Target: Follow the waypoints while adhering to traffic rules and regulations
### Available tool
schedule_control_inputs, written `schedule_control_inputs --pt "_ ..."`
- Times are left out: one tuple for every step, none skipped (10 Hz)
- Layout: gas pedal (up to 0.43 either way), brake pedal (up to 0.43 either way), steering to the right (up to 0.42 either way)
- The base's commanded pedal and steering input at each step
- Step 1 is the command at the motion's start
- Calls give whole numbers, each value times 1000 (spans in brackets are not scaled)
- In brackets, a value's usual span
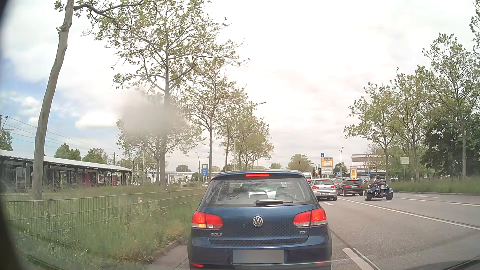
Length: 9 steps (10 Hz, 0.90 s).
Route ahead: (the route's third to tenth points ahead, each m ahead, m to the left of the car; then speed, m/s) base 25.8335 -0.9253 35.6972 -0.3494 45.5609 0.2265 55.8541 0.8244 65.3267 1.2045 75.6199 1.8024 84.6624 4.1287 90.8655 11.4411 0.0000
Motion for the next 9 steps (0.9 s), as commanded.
schedule_control_inputs --pt "0 244 -3" --pt "0 244 -4" --pt "0 244 -3" --pt "0 244 -3" --pt "0 244 -3" --pt "0 244 -3" --pt "0 244 -3" --pt "0 244 -3" --pt "0 244 -4"
